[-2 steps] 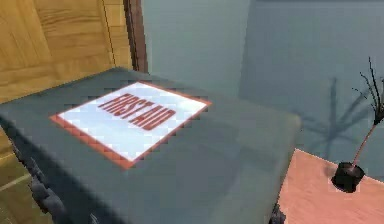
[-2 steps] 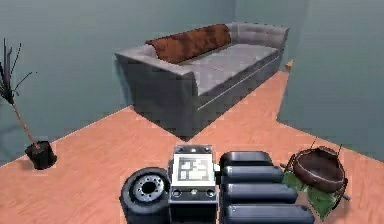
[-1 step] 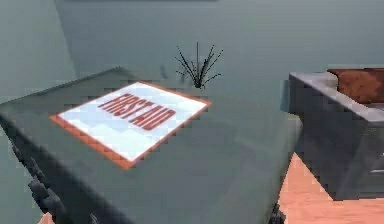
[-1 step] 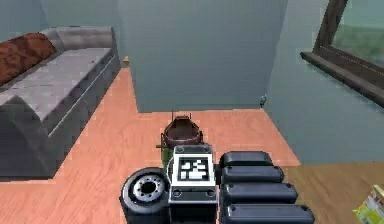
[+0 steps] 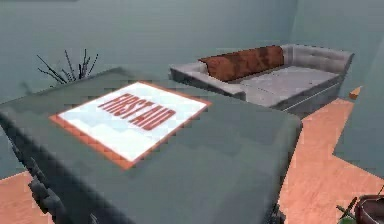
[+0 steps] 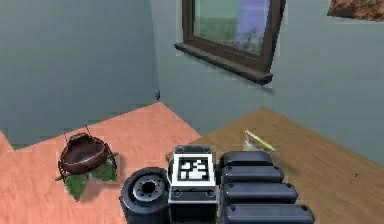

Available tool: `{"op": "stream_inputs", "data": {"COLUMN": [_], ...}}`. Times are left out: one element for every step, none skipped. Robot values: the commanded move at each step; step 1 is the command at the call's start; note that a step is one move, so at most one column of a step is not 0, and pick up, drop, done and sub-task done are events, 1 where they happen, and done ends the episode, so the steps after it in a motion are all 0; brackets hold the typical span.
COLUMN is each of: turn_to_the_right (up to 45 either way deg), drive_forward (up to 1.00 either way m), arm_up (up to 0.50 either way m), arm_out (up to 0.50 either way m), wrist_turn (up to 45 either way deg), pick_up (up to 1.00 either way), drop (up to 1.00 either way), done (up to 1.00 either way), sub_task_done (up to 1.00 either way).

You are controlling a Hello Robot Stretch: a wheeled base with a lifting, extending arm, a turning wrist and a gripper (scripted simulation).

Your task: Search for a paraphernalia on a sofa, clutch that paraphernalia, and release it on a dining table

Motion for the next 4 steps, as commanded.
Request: {"op": "stream_inputs", "data": {"turn_to_the_right": [3.0,-45.0,-45.0,-45.0], "drive_forward": [0.00,0.00,0.00,0.00], "arm_up": [0.00,0.00,0.00,0.00], "arm_out": [0.00,0.00,0.00,0.00], "wrist_turn": [0.0,0.0,0.0,0.0], "pick_up": [0.00,0.00,0.00,0.00], "drop": [0.00,0.00,0.00,0.00], "done": [0.00,0.00,0.00,0.00], "sub_task_done": [0.00,0.00,0.00,0.00]}}
